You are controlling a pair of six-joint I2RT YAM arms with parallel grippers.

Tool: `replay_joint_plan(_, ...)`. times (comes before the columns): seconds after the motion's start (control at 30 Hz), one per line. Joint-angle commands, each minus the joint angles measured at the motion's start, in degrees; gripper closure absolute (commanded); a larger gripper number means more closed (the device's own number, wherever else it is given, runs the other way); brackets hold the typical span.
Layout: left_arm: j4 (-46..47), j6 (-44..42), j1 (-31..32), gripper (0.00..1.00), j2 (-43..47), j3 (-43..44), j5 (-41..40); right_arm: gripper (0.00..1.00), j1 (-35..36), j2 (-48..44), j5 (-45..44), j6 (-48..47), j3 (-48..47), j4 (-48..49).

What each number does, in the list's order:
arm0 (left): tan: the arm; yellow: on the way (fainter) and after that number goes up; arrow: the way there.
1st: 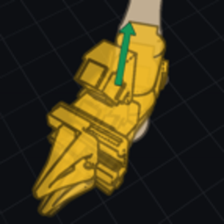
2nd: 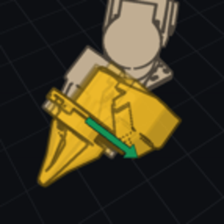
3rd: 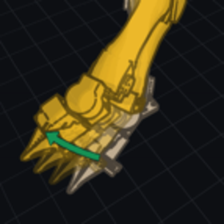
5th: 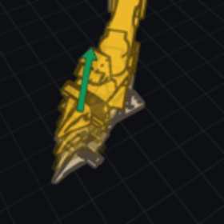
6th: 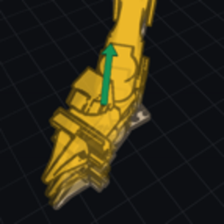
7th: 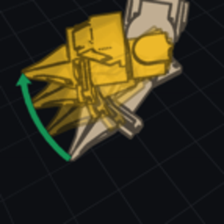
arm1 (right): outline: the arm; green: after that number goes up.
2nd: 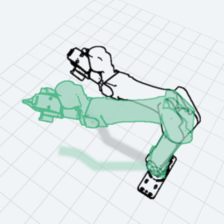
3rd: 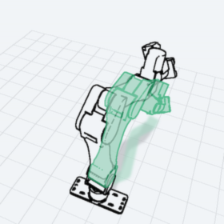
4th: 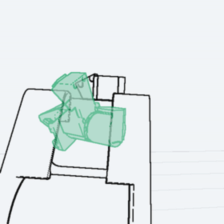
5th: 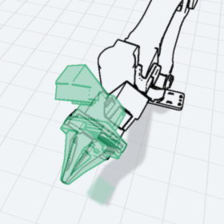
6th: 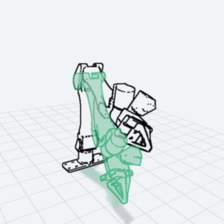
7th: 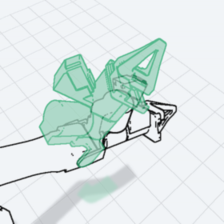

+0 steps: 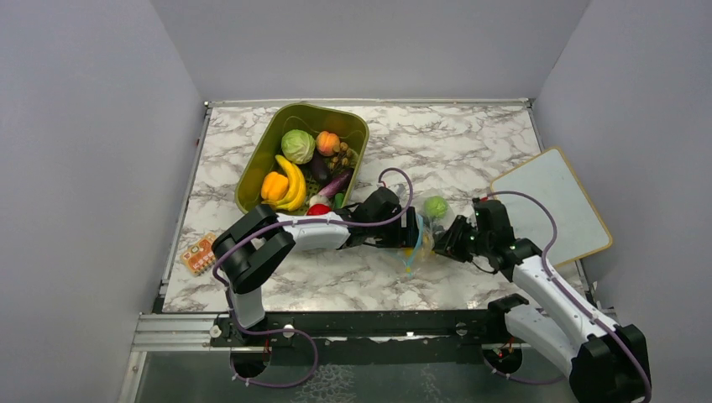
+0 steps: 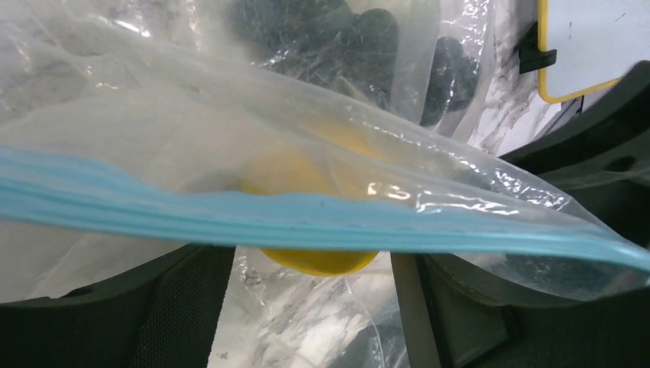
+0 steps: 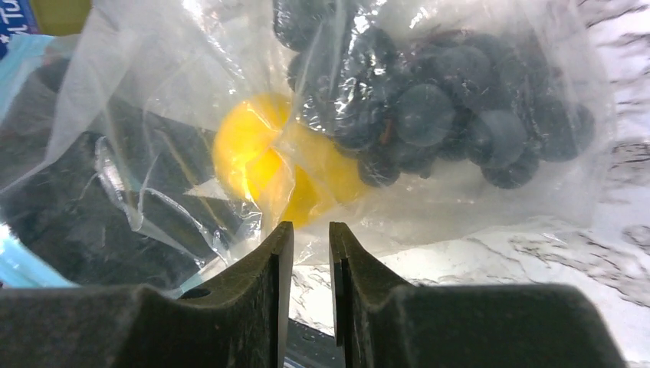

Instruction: Open the zip-top bag and remove the fake food

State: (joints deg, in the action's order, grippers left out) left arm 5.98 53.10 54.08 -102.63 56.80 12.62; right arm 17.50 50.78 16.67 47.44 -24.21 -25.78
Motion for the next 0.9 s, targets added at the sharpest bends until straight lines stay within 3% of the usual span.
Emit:
replay_joint_plan(0.0, 0.47, -0.28, 0.24, 0.28, 0.94, 1.31, -3.62, 0.74, -0.27, -3.4, -5.65, -1.73, -3.94, -4.64)
replay_joint_plan(0.2, 0.52, 0.22, 0.23, 0.36, 1.25, 0.77, -5.57, 0.64, -0.27, -5.89, -2.75, -5.37, -7.26, -4.77)
replay_joint_plan(0.43, 1.2, 0.51, 0.24, 0.54, 2.01, -0.12, -6.56, 0.57, -0.27, -8.37, 0.94, -7.37, -10.02, -4.44)
replay_joint_plan(0.63, -1.47, -0.6, 0.26, 0.55, 2.97, 0.61, -8.74, 0.55, -0.27, -9.54, -0.67, -8.55, -10.31, -5.5)
replay_joint_plan(0.67, -2.0, -0.81, 0.3, 0.53, 3.16, 0.62, -9.05, 0.55, -0.27, -9.74, -1.08, -8.74, -10.44, -5.89)
replay_joint_plan(0.87, -1.88, -3.36, 0.32, 0.21, 2.95, 2.33, -8.74, 0.55, -0.27, -11.19, -6.83, -8.28, -11.29, -9.22)
